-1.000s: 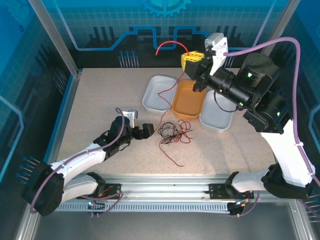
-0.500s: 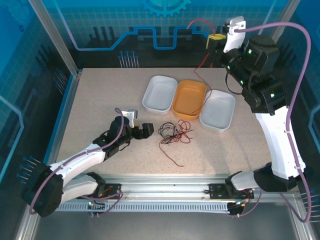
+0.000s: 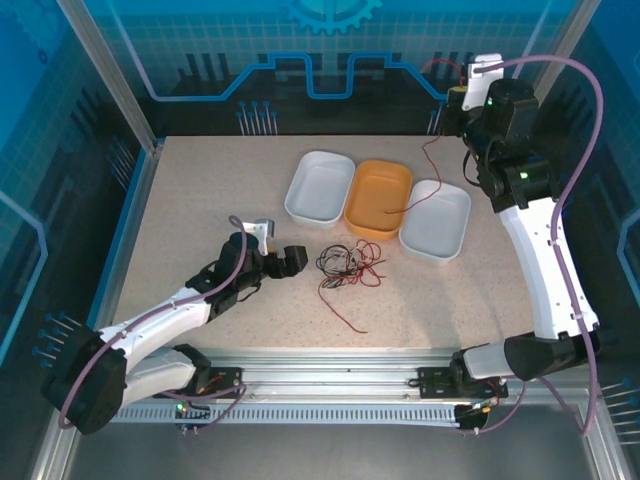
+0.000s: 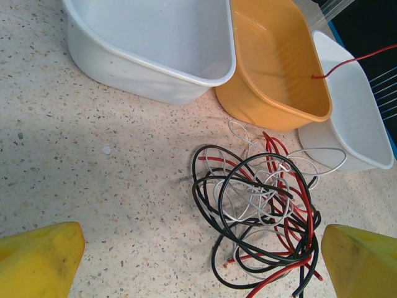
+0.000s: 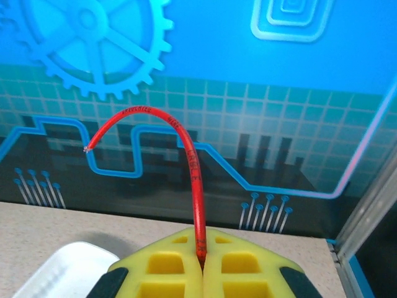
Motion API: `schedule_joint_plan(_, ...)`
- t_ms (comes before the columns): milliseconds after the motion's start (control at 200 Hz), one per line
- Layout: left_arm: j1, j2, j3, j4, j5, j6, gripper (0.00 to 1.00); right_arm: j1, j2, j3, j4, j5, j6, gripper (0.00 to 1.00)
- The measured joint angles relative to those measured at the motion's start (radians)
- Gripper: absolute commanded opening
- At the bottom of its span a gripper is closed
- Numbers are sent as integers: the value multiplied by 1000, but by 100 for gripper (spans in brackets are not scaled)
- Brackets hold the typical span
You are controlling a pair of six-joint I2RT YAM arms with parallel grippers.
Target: Untangle the cables
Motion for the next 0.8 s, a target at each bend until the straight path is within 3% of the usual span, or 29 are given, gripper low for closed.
schedule_joint_plan(625,0,0,-11,-3,0,-6,99,-106,-64,-9,5,14,5,0)
schedule_joint_plan(800,0,0,-12,-1,1,-21,99,-106,-109,-113,15,-11,37,0)
